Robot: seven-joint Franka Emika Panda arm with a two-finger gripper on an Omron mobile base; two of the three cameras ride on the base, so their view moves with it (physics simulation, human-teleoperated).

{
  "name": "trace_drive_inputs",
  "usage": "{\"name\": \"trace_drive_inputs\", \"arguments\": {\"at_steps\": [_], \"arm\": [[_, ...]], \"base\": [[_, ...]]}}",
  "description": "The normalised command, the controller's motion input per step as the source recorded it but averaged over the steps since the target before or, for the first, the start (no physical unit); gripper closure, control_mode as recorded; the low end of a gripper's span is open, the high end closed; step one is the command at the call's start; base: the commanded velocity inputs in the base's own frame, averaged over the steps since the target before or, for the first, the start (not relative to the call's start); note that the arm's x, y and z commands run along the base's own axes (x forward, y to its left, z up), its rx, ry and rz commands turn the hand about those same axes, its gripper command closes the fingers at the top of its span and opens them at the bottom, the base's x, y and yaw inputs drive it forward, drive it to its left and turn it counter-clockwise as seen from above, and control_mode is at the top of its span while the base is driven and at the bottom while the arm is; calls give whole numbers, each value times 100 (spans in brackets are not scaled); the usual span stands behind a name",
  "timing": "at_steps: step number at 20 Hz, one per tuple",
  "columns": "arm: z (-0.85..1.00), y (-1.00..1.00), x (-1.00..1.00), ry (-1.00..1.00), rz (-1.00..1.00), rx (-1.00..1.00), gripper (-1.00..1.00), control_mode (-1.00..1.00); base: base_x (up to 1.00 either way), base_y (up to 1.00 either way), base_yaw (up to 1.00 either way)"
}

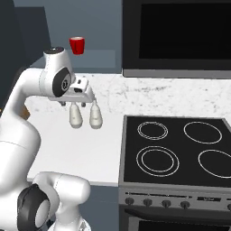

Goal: Gather all objects into one cabinet and sort the glasses and bowls to opposite sides.

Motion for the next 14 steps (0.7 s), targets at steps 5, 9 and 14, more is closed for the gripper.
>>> {"name": "trace_drive_inputs", "arguments": {"at_steps": [5,9,14], "arm": [[40,0,-10,-25,0,0,-100,-100],[31,0,0,-29,0,2,-100,-100],[25,0,0,-26,0,3,-100,-100]], "base": [[0,0,0],[0,0,0],[0,0,0]]}}
